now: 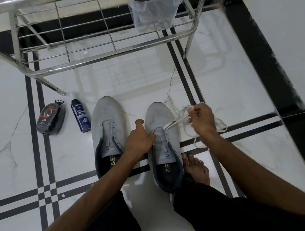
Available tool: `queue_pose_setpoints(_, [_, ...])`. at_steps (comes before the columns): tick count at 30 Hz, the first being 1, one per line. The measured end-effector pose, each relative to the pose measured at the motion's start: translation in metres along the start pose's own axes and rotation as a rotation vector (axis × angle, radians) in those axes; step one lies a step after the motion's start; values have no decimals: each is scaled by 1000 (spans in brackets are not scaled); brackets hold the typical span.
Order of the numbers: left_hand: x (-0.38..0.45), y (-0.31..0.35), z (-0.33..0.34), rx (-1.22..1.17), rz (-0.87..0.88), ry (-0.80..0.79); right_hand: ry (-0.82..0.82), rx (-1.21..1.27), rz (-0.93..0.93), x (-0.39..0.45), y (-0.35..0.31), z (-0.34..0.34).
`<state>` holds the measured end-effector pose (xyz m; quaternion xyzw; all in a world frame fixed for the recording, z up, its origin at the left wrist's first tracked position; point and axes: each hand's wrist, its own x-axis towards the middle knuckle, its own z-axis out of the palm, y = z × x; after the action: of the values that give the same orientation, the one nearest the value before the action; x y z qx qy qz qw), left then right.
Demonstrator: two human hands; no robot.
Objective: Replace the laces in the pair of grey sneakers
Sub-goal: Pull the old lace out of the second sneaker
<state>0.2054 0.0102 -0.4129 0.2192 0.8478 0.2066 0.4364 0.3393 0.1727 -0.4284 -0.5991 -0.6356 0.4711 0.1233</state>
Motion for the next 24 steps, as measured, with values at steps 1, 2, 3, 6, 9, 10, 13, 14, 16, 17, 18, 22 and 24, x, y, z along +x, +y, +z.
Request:
queue_pose_setpoints(1, [0, 0, 0, 11, 3, 0, 109, 88, 93, 6, 5, -7])
queue_pose_setpoints(2, [0, 1, 1, 20, 7, 2, 204, 182, 188, 12, 10, -14])
queue_pose_setpoints(3, [0, 1, 1, 22, 8, 2, 268, 265, 271, 16, 17, -20])
queue_pose_setpoints(6, [0, 2, 2, 20, 2, 4, 317, 297, 374, 15, 33, -24])
queue_pose_setpoints(9, [0, 3, 3, 50, 15, 16, 371, 197, 234, -13, 34, -13])
queue_pose_setpoints(10, [-1, 2, 3, 56, 21, 21, 353, 147, 108, -23, 34, -8])
queue_pose_setpoints(13, [0, 2, 3, 65, 30, 25, 53, -131, -261, -40, 34, 3])
queue_pose_setpoints(14, [-1, 2, 3, 69, 29, 26, -66, -247, -355, -43, 35, 6])
queue_pose_setpoints(16, [-1, 2, 4, 77, 26, 33, -204, -400, -504, -44, 39, 9])
queue_pose_setpoints(17, [-1, 2, 4, 80, 27, 32, -228, -416, -542, -42, 40, 10])
queue_pose_setpoints(18, [-1, 2, 4, 82, 30, 30, -238, -404, -556, -40, 42, 10])
queue_pose_setpoints(22, [0, 3, 3, 84, 43, 22, -288, -381, -512, -29, 39, 10])
queue_pose_setpoints(24, [-1, 3, 2, 72, 39, 14, -293, -415, -502, -26, 38, 8])
